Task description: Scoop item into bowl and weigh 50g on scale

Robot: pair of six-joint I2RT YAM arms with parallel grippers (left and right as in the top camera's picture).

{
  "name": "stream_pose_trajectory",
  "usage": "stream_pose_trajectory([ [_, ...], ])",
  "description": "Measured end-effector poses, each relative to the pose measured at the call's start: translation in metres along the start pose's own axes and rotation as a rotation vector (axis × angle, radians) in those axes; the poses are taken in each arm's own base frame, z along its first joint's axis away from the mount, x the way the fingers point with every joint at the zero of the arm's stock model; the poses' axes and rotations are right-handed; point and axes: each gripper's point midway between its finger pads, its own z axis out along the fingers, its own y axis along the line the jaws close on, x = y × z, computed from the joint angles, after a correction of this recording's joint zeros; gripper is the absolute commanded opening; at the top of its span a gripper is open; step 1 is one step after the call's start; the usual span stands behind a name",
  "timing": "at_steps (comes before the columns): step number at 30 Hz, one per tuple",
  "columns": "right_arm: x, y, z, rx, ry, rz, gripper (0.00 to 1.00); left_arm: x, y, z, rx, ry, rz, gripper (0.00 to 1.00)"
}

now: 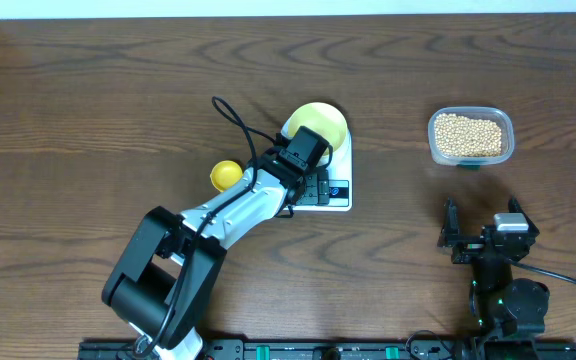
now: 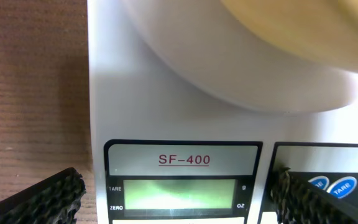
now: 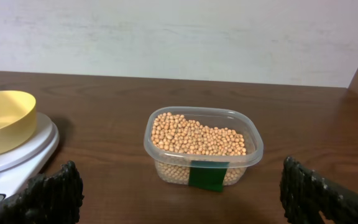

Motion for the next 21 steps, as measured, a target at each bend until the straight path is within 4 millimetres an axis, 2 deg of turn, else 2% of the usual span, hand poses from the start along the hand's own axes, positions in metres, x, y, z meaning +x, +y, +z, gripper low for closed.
stream_pose_trajectory([
  [5, 0.0, 0.0, 0.0, 0.0, 0.0, 0.0, 0.99, -0.006, -0.007, -0.017, 0.042, -0.028, -0.003, 0.99],
  [10, 0.0, 0.0, 0.0, 0.0, 0.0, 0.0, 0.99, -0.024, -0.017, -0.068, 0.13, -0.135, -0.01, 0.99],
  [12, 0.0, 0.0, 0.0, 0.0, 0.0, 0.0, 0.99, -0.028, -0.018, -0.097, 0.166, -0.182, -0.012, 0.99],
  [17, 0.0, 0.0, 0.0, 0.0, 0.0, 0.0, 0.99, -0.021, -0.005, -0.146, 0.188, -0.229, -0.011, 0.99],
  [21, 0.0, 0.0, 0.0, 0.0, 0.0, 0.0, 0.99, -0.007, 0.03, -0.165, 0.118, -0.208, -0.051, 0.99],
])
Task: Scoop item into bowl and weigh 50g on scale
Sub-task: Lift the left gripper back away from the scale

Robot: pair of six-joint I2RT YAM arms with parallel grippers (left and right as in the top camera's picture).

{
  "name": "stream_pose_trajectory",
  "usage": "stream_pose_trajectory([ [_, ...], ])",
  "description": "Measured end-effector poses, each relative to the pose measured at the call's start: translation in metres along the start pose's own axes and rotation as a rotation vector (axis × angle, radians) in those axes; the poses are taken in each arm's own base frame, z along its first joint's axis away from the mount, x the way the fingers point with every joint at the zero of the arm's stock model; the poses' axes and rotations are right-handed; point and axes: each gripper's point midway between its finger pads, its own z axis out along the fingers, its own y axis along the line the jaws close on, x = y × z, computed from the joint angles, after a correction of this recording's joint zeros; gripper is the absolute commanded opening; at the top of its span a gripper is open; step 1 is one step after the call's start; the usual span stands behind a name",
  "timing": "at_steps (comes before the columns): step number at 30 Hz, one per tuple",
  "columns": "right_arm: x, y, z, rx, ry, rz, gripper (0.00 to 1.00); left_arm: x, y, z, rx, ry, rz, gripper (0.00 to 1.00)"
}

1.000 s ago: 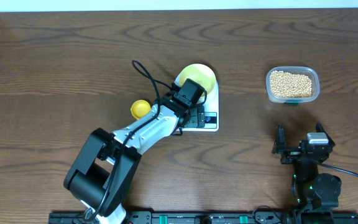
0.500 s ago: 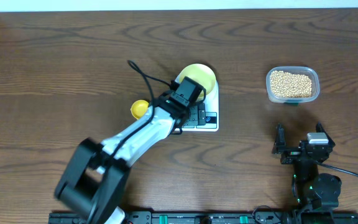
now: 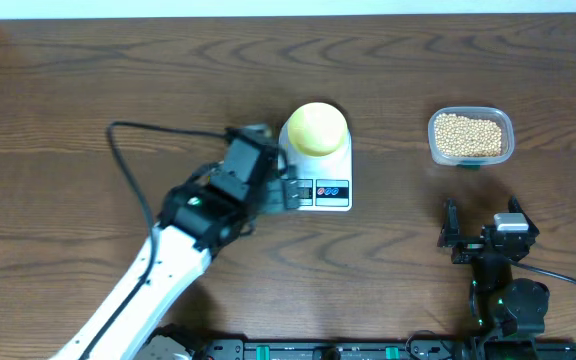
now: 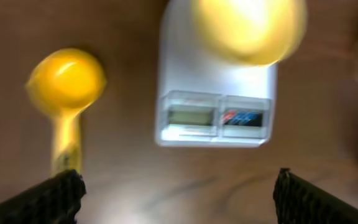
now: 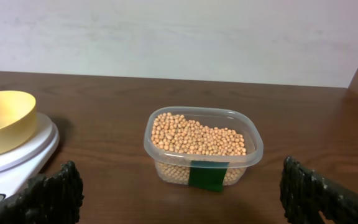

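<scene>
The white scale (image 3: 320,188) stands mid-table with the yellow bowl (image 3: 316,128) on its platform. In the blurred left wrist view the scale (image 4: 216,93) and bowl (image 4: 247,28) lie below, and the yellow scoop (image 4: 66,81) lies on the table to their left, handle toward the camera. My left gripper (image 4: 179,205) is open and empty, raised above the table near the scale's front left (image 3: 268,185). The arm hides the scoop in the overhead view. A clear tub of beans (image 5: 202,146) sits ahead of my open right gripper (image 5: 182,199).
The bean tub (image 3: 471,135) is at the right, beyond the right gripper (image 3: 481,215). The left arm's black cable (image 3: 133,130) loops over the table left of the scale. A wall runs along the table's far edge.
My left gripper was low over the scale's display, close to the bowl. It is now higher and further left, seeing the scoop, scale and bowl from above. The right arm has not moved.
</scene>
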Motion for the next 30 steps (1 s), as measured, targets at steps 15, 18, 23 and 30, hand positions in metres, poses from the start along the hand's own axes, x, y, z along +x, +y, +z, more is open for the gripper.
stream_pose_trajectory([
  [15, 0.0, 0.0, 0.0, 0.0, 0.0, 0.0, 0.99, 0.016, 0.072, -0.015, -0.279, 0.056, -0.033, 0.99],
  [18, 0.0, 0.0, 0.0, 0.0, 0.0, 0.0, 0.99, 0.008, 0.078, -0.016, -0.314, 0.018, -0.03, 0.99],
  [23, 0.0, 0.0, 0.0, 0.0, 0.0, 0.0, 0.99, 0.003, 0.083, -0.018, -0.346, -0.009, -0.027, 0.99],
  [30, 0.0, 0.0, 0.0, 0.0, 0.0, 0.0, 0.99, 0.002, 0.084, -0.018, -0.355, -0.014, -0.026, 0.99],
])
